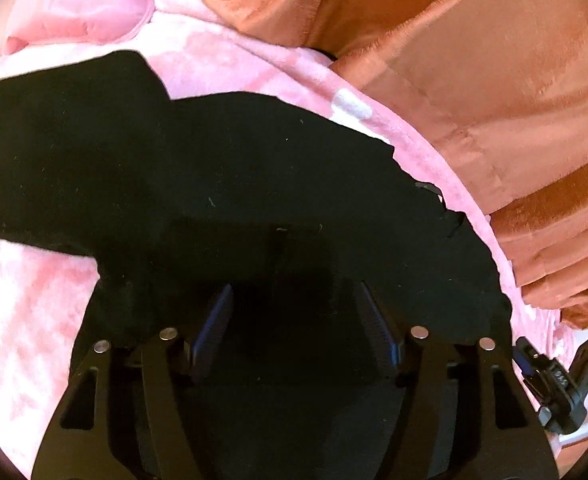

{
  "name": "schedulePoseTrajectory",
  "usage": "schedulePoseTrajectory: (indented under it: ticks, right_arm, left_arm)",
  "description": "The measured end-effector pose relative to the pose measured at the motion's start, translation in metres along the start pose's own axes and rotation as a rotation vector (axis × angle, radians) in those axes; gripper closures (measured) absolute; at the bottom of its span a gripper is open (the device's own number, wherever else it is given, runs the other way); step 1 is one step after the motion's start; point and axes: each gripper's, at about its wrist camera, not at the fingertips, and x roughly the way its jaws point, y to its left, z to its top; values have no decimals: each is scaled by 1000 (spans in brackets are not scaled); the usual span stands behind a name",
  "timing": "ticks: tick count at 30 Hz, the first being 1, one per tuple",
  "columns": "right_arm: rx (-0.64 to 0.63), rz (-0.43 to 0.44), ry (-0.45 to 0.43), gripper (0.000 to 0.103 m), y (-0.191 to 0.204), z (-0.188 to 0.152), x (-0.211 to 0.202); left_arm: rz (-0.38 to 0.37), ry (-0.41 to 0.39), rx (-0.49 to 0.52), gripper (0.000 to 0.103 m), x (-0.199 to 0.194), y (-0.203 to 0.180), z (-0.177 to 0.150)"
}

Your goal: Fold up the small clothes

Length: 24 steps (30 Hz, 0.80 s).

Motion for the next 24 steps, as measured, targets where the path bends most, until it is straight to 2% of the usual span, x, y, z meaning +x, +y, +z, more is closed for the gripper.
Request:
schedulePoseTrajectory:
  ticks: [1,2,3,4,5,6,7,9,11,12,13,15,16,18,23,24]
  right_arm:
    - [-8,-1,0,47,1,0,1]
    - [-17,-17,9,40,0,-3,4]
    - [-21,-26,27,41,-2,-5,9]
    - [-23,-28,48,45,-1,-5,17]
    - [-24,-15,70,61,1,-7,23]
    - [-32,-2,69,93,3,-7,24]
    - [-35,21,72,95,6,-5,24]
    - [-16,69,13,96,13,2,9]
    - [-54,55,-48,97,21,6,-5]
    - [-66,34,-57,97,20,5,-6]
    - [-65,10,-40,97,16,4,0]
    - [-27,-56,51,97,-4,-5,25]
    - [-3,-17,34,98,-12,-8,26]
    - [14,-15,48,97,-10,0,17]
    - [-32,-20,-92,91,15,12,-22]
    - [-62,-11,-86,92,20,12,-21]
  left_arm:
    - [15,-5,17,49,0,-2,0]
    - [28,-11,38,67,1,-4,0]
    - [28,-13,53,90,2,-5,0]
    - [-11,6,58,99,5,-5,1]
    - [-35,7,45,100,3,-4,1]
    - [-41,-13,41,100,-2,-4,3]
    - [-39,-33,51,100,-6,-6,5]
    - [-26,-87,68,99,-19,-6,12]
    - [-6,-82,58,102,-16,2,15]
    - [31,-66,52,103,-10,7,13]
    - [56,-27,44,103,2,15,10]
    - [36,-43,30,103,3,21,7]
    - [34,-31,35,103,2,19,9]
    - [37,-37,40,103,-1,18,9]
    - [57,-36,36,103,3,17,6]
    - [63,-38,44,103,4,16,5]
